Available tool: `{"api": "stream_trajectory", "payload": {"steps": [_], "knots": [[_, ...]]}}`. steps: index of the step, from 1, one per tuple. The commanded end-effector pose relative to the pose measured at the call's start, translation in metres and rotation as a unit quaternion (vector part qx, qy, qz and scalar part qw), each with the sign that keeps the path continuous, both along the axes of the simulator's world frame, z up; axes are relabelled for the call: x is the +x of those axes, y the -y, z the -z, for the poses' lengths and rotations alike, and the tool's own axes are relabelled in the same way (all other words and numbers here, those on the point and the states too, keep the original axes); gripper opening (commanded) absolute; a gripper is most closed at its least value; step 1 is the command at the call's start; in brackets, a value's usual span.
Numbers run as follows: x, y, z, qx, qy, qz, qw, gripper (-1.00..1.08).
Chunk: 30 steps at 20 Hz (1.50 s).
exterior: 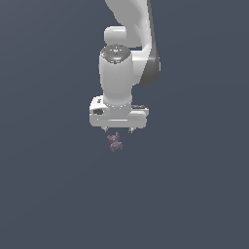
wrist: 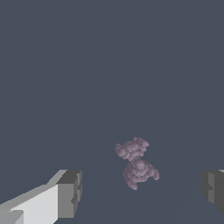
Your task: Pick up the object and move it to a goal position.
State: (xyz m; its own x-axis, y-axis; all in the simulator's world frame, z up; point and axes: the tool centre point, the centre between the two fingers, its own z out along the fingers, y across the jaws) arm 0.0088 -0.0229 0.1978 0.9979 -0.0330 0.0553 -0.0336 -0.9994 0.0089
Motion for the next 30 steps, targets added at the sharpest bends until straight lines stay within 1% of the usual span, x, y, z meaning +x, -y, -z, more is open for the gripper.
{"api": "stream_trajectory", "payload": {"steps": [1,4,10,16,23,30], "knots": [[0.000,0.000,0.000,0.000,0.000,0.000,1.0000,1.00],[0.000,0.004,-0.002,-0.003,0.001,-0.001,1.0000,1.00],[0.001,0.024,-0.013,-0.017,0.008,0.001,0.9998,1.00],[0.001,0.024,-0.012,-0.017,0.008,0.000,0.9998,1.00],[-0.005,0.026,0.008,-0.015,0.002,-0.027,0.9995,1.00],[-0.018,0.027,0.048,-0.010,-0.012,-0.083,0.9965,1.00]]}}
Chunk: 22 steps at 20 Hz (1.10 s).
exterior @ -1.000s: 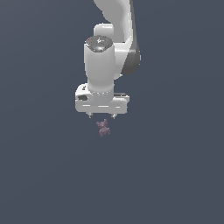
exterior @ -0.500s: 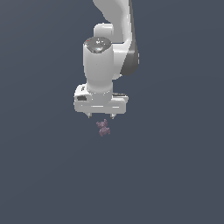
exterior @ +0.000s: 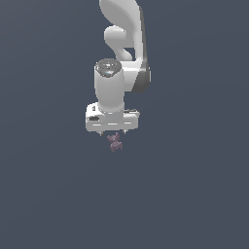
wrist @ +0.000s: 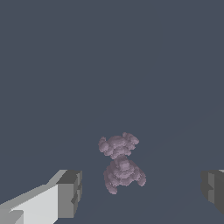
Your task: Pick up the object and move it to a goal position.
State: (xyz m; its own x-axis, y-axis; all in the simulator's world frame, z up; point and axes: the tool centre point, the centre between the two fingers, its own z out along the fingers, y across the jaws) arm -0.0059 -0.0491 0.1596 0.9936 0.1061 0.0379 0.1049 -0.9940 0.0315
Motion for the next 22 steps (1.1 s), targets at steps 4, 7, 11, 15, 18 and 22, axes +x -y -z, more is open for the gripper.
{"api": "stream_trajectory", "payload": {"steps": [4,7,11,15,18,22], "knots": [[-0.014,0.001,0.034,0.005,-0.012,-0.047,0.9988,1.00],[-0.019,0.001,0.047,0.008,-0.016,-0.066,0.9977,1.00],[-0.025,0.001,0.059,0.011,-0.020,-0.082,0.9964,1.00],[-0.027,0.000,0.064,0.012,-0.022,-0.089,0.9957,1.00],[-0.027,0.001,0.063,0.012,-0.022,-0.088,0.9958,1.00],[-0.028,0.001,0.072,0.012,-0.022,-0.088,0.9958,1.00]]}}
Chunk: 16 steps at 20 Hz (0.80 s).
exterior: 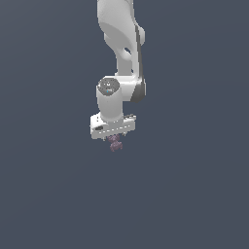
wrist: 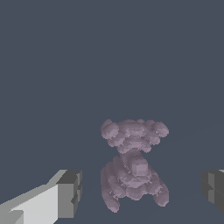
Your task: Pick up the object and move it to a goal position.
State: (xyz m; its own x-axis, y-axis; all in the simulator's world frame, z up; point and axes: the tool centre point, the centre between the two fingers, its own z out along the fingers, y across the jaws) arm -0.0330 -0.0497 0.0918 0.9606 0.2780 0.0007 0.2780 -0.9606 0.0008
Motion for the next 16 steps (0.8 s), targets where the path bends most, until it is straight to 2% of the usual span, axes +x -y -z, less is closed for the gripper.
{"api": "stream_trajectory", "payload": {"steps": [1,8,13,14,16], "knots": [[-0.001,0.000,0.008,0.000,0.000,0.000,1.0000,1.00],[-0.002,0.000,0.040,0.000,0.000,-0.002,1.0000,1.00],[-0.001,0.000,0.046,0.000,0.000,-0.002,1.0000,1.00],[-0.001,0.000,0.046,0.000,0.000,-0.002,1.0000,-1.00],[-0.001,0.000,0.046,0.000,0.000,-0.002,1.0000,-1.00]]}}
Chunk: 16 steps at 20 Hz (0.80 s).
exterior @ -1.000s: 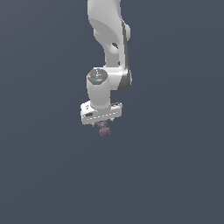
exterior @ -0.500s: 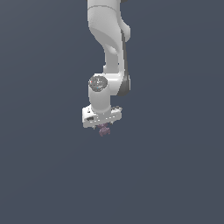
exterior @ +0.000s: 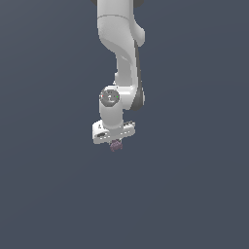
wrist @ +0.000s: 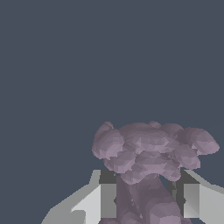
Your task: Pick up the object and move it to a goal position.
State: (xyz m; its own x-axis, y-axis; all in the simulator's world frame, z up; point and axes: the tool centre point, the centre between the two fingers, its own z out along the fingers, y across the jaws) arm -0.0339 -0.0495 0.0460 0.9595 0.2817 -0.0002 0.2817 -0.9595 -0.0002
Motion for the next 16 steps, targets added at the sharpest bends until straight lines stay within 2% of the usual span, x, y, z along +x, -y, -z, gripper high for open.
{"api": "stream_trajectory", "payload": {"steps": [1,16], "knots": [[0.000,0.000,0.000,0.000,0.000,0.000,1.0000,-1.00],[-0.005,-0.007,-0.013,0.000,0.000,0.000,1.0000,-1.00]]}}
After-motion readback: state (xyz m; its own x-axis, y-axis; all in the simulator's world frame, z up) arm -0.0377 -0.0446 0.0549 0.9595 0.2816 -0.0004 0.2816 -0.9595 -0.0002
